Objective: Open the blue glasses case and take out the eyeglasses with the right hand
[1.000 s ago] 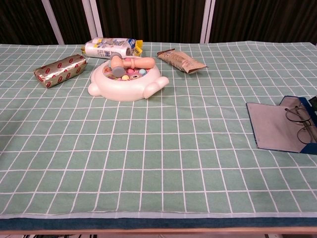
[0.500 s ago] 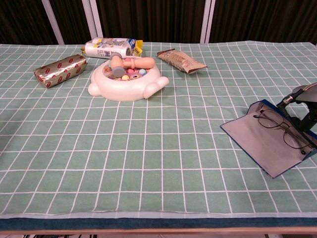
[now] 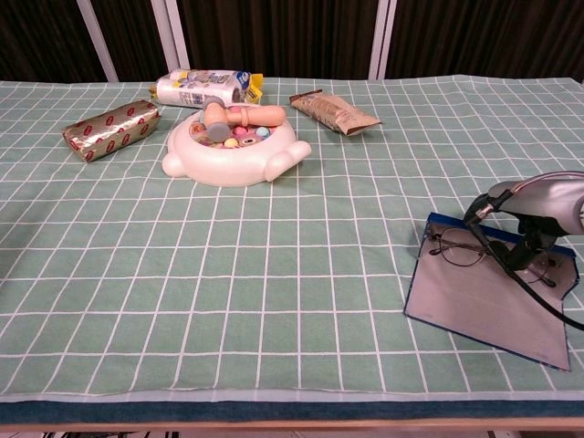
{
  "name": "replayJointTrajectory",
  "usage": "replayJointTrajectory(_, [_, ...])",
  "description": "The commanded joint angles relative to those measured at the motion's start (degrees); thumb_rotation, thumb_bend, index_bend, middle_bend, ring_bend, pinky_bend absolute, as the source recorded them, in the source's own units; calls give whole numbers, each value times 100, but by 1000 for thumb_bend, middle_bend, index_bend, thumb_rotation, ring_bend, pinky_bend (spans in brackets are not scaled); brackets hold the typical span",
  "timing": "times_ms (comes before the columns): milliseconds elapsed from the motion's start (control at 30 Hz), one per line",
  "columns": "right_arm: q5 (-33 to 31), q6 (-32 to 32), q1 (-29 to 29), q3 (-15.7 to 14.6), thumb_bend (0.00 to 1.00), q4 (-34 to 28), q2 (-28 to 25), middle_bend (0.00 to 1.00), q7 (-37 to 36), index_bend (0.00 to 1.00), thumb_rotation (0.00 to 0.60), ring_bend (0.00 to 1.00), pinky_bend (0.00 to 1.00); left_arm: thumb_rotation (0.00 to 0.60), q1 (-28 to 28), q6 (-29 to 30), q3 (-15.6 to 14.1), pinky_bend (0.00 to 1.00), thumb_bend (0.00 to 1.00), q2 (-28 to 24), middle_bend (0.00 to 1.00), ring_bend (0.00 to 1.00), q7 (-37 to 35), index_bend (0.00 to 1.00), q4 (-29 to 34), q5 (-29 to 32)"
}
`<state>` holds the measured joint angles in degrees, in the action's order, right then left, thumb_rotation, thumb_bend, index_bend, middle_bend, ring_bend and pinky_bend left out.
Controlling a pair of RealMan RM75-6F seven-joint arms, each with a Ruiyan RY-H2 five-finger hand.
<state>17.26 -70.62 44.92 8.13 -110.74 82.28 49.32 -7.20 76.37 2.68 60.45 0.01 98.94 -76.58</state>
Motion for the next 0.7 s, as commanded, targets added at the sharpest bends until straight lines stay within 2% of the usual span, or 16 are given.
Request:
replayJointTrajectory(33, [47, 7, 13, -60, 729, -87, 31, 0, 16, 232, 600, 0, 201, 600, -1, -5, 1, 0, 63, 0, 0, 0, -2, 0, 0, 6])
replayJointTrajectory(600, [454, -157, 66, -332, 727, -682, 45, 0, 39, 232, 600, 0, 201, 600, -5, -22, 8, 0, 63, -9, 0, 0, -30, 0, 7, 22])
replayJointTrajectory(700, [508, -174, 76, -340, 696, -687, 50, 0, 14, 232, 600, 0, 201, 600, -3, -16, 10, 0, 63, -8, 0, 0, -34, 0, 8, 23])
